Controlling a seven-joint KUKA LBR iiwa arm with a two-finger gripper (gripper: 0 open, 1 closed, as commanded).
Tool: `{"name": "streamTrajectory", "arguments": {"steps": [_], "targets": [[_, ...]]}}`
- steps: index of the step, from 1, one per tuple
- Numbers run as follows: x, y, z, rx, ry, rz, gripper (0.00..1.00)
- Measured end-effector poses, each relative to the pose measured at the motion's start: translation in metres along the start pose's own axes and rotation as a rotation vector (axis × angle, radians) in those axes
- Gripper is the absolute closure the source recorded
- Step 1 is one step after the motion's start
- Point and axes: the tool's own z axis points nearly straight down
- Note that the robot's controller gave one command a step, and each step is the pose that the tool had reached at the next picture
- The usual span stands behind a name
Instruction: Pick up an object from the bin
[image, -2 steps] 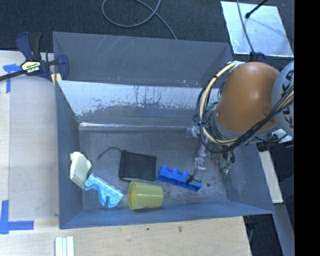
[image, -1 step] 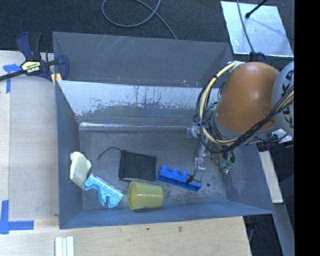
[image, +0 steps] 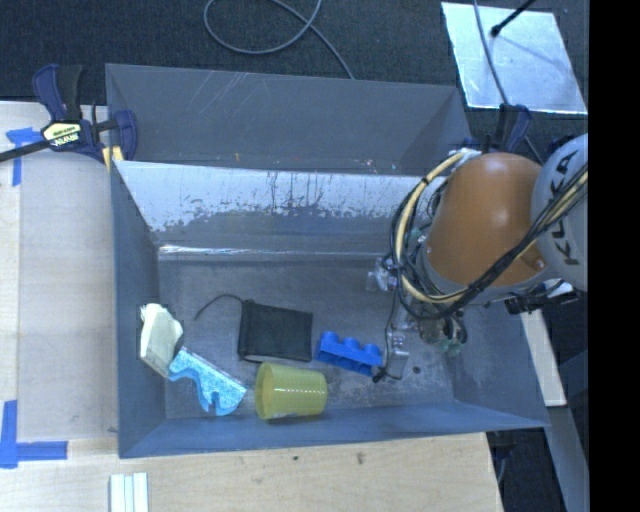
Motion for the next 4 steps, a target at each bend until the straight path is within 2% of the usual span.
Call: {"name": "streamTrajectory", "arguments": {"steps": [1,2,3,4], "targets": [[-0.003,-0.002,0.075,0.0,0.002,-0.206,0.0],[0.011,0.007,0.094,0.001,0.008,0.013,1.0],[0.011,0.007,0.094,0.001,0.008,0.013,1.0],[0.007,0.003,-0.027,0.001,0.006,0.049,1.0]]}}
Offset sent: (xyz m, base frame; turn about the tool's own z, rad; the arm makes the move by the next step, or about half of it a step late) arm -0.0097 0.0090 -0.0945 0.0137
